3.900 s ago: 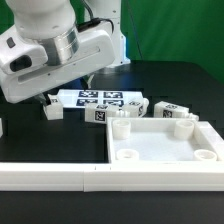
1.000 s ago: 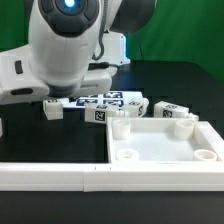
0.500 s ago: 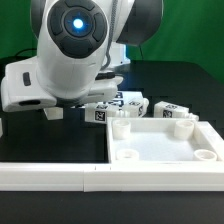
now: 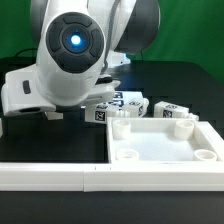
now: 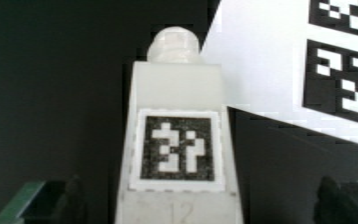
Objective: Assemble one leg
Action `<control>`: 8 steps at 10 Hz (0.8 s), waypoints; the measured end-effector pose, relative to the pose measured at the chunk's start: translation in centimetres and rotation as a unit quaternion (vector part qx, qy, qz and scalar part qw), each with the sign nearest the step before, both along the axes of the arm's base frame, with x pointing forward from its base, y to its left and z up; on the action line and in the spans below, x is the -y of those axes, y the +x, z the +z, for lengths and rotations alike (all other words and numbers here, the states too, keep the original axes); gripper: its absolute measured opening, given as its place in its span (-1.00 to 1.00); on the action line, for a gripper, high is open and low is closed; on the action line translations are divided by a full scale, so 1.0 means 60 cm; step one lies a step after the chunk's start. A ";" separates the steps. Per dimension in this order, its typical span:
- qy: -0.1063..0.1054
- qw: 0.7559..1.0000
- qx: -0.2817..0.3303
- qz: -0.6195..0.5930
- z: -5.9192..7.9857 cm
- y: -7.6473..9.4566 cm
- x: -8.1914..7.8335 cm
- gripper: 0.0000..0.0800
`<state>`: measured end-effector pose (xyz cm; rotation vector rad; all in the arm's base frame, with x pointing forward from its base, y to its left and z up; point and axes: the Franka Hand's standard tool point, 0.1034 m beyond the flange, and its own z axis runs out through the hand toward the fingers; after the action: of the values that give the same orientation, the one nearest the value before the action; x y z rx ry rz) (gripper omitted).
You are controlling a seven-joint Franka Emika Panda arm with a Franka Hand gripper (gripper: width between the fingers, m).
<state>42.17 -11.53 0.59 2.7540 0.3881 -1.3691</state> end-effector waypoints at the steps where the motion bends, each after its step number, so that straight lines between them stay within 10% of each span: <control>1: 0.001 1.000 -0.003 0.001 -0.003 -0.006 -0.005 0.62; 4: 0.006 1.000 -0.003 0.004 -0.003 -0.005 -0.009 0.30; 5: 0.007 1.000 -0.004 0.006 -0.003 -0.005 -0.010 -0.15; 8: 0.010 1.000 -0.004 0.010 -0.003 -0.004 -0.013 -0.29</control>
Offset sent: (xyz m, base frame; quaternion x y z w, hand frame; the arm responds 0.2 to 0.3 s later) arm 0.0000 0.0000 0.0000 0.0000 0.0000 0.0000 1.0000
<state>41.92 -10.78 0.41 2.7535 0.4323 -1.3809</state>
